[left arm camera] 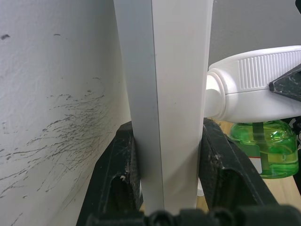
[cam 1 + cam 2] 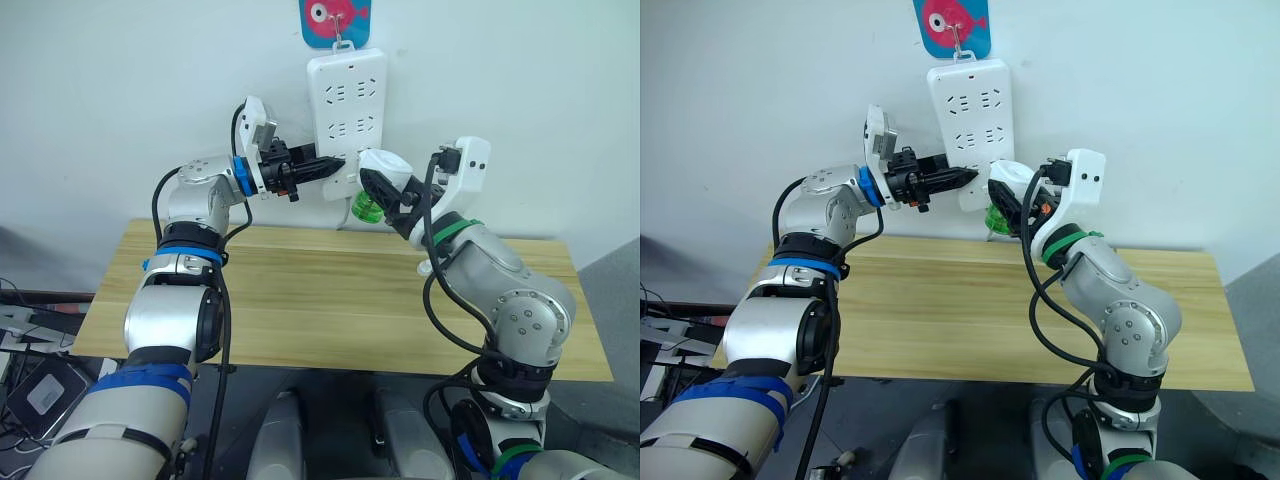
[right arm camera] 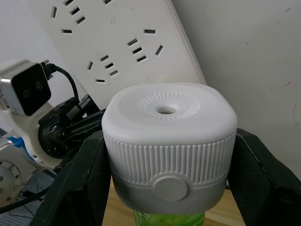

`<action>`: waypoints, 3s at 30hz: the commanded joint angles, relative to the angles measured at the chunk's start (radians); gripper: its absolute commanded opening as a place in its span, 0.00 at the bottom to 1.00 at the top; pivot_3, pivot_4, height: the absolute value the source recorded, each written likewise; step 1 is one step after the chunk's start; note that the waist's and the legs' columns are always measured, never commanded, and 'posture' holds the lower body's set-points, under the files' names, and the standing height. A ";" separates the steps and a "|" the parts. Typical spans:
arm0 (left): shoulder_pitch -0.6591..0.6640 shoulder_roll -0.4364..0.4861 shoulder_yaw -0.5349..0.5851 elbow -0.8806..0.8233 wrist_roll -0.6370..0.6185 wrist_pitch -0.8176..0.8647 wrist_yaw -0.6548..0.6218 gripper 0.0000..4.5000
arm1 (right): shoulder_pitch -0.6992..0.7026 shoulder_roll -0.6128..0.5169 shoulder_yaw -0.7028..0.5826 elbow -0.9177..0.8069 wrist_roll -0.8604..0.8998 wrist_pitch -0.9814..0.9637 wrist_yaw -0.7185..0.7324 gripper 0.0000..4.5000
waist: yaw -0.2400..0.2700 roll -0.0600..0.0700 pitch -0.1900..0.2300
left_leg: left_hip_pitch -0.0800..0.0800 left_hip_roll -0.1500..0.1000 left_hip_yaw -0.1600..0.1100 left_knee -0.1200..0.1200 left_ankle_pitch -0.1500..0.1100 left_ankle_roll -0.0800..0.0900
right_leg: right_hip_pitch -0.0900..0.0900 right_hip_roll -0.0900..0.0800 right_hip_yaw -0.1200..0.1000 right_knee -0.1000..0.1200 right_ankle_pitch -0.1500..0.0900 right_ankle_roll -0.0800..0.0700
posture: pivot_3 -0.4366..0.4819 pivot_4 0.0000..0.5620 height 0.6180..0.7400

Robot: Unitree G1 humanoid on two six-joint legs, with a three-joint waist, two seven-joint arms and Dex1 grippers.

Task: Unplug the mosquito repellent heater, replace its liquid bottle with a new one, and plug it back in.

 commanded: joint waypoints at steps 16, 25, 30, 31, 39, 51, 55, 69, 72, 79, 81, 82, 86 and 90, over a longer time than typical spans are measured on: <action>-0.011 -0.016 -0.008 -0.070 -0.022 0.030 -0.054 0.29 | -0.052 -0.035 0.148 0.122 -0.191 -0.147 0.025 0.67 | -0.013 0.000 0.000 | 0.000 0.000 0.000 0.001 0.001 -0.001 | 0.000 0.001 0.000 0.001 0.000 0.000 | 0.37 0.38 1.00; -0.007 -0.021 -0.008 -0.082 -0.025 0.040 -0.054 0.29 | -0.097 -0.171 0.282 0.193 -0.351 -0.223 0.115 0.67 | -0.015 0.000 0.000 | 0.000 0.000 0.001 0.001 0.002 -0.001 | 0.000 0.001 0.000 0.001 0.000 0.000 | 0.37 0.39 1.00; -0.009 -0.023 -0.007 -0.081 -0.026 0.040 -0.053 0.29 | -0.107 -0.193 0.319 0.213 -0.406 -0.244 0.142 0.67 | -0.017 0.000 0.000 | 0.001 0.000 0.001 0.001 0.002 -0.001 | -0.001 0.002 0.000 0.003 0.000 0.000 | 0.37 0.39 1.00; -0.009 -0.024 -0.006 -0.082 -0.026 0.041 -0.053 0.29 | -0.107 -0.189 0.319 0.215 -0.409 -0.245 0.143 0.67 | -0.017 0.000 0.000 | 0.001 0.000 0.001 0.001 0.003 -0.001 | -0.001 0.002 0.000 0.003 0.000 0.000 | 0.37 0.39 1.00; 0.005 -0.033 0.006 -0.122 -0.047 0.105 -0.063 0.29 | -0.121 -0.049 0.225 0.234 -0.359 -0.226 0.113 0.67 | -0.019 0.000 0.000 | 0.000 0.001 0.001 0.001 0.006 -0.003 | -0.003 0.003 0.000 0.005 0.002 -0.004 | 0.37 0.39 1.00; 0.039 -0.052 0.015 -0.204 -0.062 0.181 -0.051 0.29 | -0.120 -0.086 0.321 0.251 -0.479 -0.269 0.159 0.67 | -0.023 0.000 -0.001 | 0.001 0.002 0.001 0.000 0.009 -0.006 | -0.005 0.008 0.000 0.007 0.005 -0.008 | 0.37 0.39 1.00; 0.039 -0.056 0.021 -0.213 -0.064 0.192 -0.047 0.29 | -0.116 -0.099 0.342 0.252 -0.502 -0.278 0.175 0.67 | -0.024 0.000 -0.001 | 0.001 0.002 0.001 0.000 0.009 -0.006 | -0.005 0.008 0.000 0.007 0.005 -0.009 | 0.38 0.39 1.00; 0.027 -0.060 0.029 -0.184 -0.047 0.156 -0.023 0.29 | -0.108 -0.013 0.261 0.220 -0.457 -0.220 0.184 0.67 | -0.024 0.000 -0.001 | 0.001 0.002 0.000 0.000 0.010 -0.006 | -0.005 0.007 0.000 0.007 0.006 -0.009 | 0.37 0.38 1.00; 0.024 -0.058 0.029 -0.178 -0.043 0.146 -0.022 0.29 | -0.106 -0.019 0.272 0.218 -0.465 -0.224 0.189 0.67 | -0.024 0.000 -0.001 | 0.001 0.002 0.001 0.000 0.010 -0.006 | -0.005 0.007 0.000 0.007 0.006 -0.009 | 0.37 0.38 1.00; 0.024 -0.058 0.033 -0.167 -0.035 0.122 -0.007 0.29 | -0.082 -0.038 0.276 0.162 -0.453 -0.220 0.218 1.00 | -0.010 -0.001 -0.002 | -0.002 0.002 -0.002 0.000 0.010 -0.006 | -0.006 0.007 -0.002 0.005 0.006 -0.009 | 0.37 0.37 1.00; 0.024 -0.054 0.034 -0.162 -0.033 0.115 -0.003 0.29 | -0.062 -0.057 0.268 0.105 -0.439 -0.187 0.230 1.00 | -0.010 -0.001 -0.003 | -0.003 0.002 -0.001 -0.002 0.010 -0.006 | -0.006 0.006 -0.001 0.003 0.006 -0.009 | 0.38 0.37 1.00; 0.024 -0.052 0.034 -0.158 -0.032 0.110 0.000 0.29 | -0.051 -0.074 0.263 0.072 -0.432 -0.165 0.237 1.00 | -0.009 -0.001 -0.003 | -0.004 0.002 -0.002 -0.003 0.010 -0.007 | -0.006 0.005 -0.002 0.003 0.005 -0.009 | 0.38 0.37 1.00; 0.024 -0.046 0.033 -0.147 -0.029 0.098 -0.001 0.29 | -0.012 -0.129 0.240 -0.043 -0.397 -0.080 0.259 1.00 | -0.007 -0.001 -0.003 | -0.005 0.001 -0.002 -0.006 0.010 -0.008 | -0.007 0.001 -0.003 0.000 0.005 -0.008 | 0.37 0.36 1.00; 0.019 -0.042 0.031 -0.133 -0.028 0.085 0.003 0.29 | 0.035 -0.187 0.197 -0.165 -0.327 0.029 0.299 1.00 | -0.008 -0.001 -0.003 | -0.006 0.000 -0.003 -0.007 0.010 -0.007 | -0.007 0.001 -0.003 -0.002 0.005 -0.007 | 0.36 0.36 1.00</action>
